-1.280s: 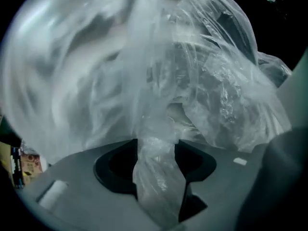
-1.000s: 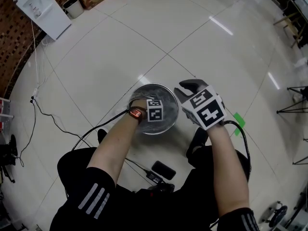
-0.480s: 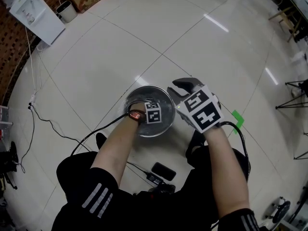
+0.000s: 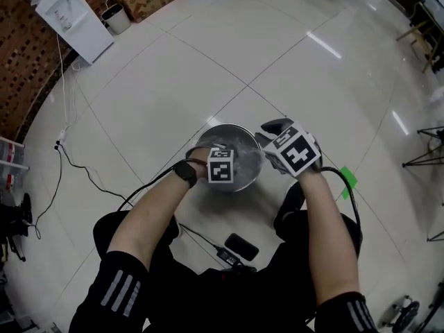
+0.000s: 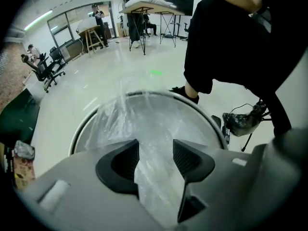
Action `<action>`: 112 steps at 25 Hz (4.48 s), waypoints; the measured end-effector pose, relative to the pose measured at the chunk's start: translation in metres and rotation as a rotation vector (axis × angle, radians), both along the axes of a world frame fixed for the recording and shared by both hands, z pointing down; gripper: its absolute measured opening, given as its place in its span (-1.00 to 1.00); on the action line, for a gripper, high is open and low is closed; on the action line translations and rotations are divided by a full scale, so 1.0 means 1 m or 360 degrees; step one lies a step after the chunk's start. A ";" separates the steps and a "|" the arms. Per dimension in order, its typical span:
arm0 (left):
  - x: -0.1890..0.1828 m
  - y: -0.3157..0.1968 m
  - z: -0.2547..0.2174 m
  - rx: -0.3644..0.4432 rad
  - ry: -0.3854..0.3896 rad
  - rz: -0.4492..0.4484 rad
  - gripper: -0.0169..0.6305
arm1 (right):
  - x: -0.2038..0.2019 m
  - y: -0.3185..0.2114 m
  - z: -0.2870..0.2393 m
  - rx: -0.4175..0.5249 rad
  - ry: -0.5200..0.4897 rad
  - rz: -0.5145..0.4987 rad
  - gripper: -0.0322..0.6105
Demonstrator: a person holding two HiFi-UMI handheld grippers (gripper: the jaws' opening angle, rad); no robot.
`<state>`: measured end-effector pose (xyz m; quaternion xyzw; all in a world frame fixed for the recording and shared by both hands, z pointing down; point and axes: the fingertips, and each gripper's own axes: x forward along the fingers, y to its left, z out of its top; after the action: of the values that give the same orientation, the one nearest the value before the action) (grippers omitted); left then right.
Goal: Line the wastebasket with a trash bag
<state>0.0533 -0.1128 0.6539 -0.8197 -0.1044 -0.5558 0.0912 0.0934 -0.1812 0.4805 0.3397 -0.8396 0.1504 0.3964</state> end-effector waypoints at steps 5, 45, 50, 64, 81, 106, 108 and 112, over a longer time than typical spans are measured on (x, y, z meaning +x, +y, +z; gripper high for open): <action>-0.014 -0.002 -0.067 0.0057 0.0126 -0.0058 -0.33 | -0.003 0.016 0.045 -0.0194 0.0013 -0.0046 -0.57; -0.172 -0.147 -0.040 -0.0034 0.0224 -0.1332 -0.97 | 0.042 -0.055 0.129 -0.0151 0.0056 0.0242 -0.88; -0.174 -0.145 -0.038 -0.0023 0.0169 -0.1283 -0.97 | 0.003 -0.033 0.118 -0.0363 -0.0218 -0.0035 -0.54; -0.168 -0.140 -0.040 -0.0032 0.0158 -0.1232 -0.97 | -0.008 0.005 0.155 -0.0373 0.0384 -0.0398 -0.88; -0.199 -0.183 -0.023 -0.0079 0.0329 -0.1680 -0.97 | 0.073 -0.083 0.151 -0.0131 0.0079 0.0491 -0.88; -0.229 -0.134 0.002 -0.0200 -0.0016 -0.1521 -0.53 | 0.083 -0.038 0.165 -0.0281 0.0121 0.0301 -0.55; -0.227 -0.132 -0.020 -0.0163 0.0041 -0.1481 -0.53 | 0.071 -0.036 0.140 -0.0188 0.0095 0.0135 -0.55; -0.199 -0.097 -0.056 -0.0174 0.0074 -0.1229 -0.53 | 0.048 -0.012 0.104 -0.0127 0.0146 -0.0274 -0.55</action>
<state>-0.1457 -0.2102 0.5981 -0.8147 0.1844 -0.5241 -0.1663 0.1412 -0.1934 0.5845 0.2568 -0.8400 0.1335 0.4590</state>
